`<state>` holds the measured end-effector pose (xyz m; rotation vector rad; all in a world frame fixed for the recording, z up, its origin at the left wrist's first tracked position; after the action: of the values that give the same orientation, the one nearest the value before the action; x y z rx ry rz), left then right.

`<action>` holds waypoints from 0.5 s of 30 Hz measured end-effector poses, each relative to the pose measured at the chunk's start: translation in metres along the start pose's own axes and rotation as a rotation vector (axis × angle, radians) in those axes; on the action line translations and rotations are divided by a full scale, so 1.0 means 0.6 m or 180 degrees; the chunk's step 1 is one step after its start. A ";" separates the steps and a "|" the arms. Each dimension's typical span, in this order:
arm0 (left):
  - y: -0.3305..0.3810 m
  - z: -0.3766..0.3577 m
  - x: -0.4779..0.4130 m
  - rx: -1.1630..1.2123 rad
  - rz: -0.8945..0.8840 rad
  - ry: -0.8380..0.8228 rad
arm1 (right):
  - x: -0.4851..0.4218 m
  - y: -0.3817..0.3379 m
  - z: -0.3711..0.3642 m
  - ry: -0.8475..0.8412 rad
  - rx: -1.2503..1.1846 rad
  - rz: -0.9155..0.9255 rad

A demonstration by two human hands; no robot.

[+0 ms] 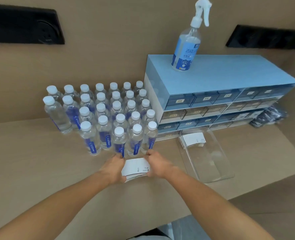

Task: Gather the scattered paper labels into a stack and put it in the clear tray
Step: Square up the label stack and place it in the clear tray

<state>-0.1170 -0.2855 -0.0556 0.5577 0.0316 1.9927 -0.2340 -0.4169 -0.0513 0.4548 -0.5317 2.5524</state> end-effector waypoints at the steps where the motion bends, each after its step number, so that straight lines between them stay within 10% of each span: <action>1: 0.006 -0.003 -0.003 -0.0001 0.0095 -0.0018 | -0.006 0.010 0.000 -0.0075 0.0004 0.0064; 15: 0.023 -0.041 -0.007 0.0177 0.0781 -0.0206 | -0.043 0.044 -0.019 -0.0471 0.0215 0.0716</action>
<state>-0.1369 -0.2906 -0.0753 0.6889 -0.0226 2.2157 -0.2288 -0.4431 -0.0793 0.6448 -0.5801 2.7729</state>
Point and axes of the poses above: each hand's wrist, its own x-axis away from the middle knuckle, its own z-axis out of the back of the hand, y = z × x, the point moved 4 cm from there along -x, towards the middle knuckle
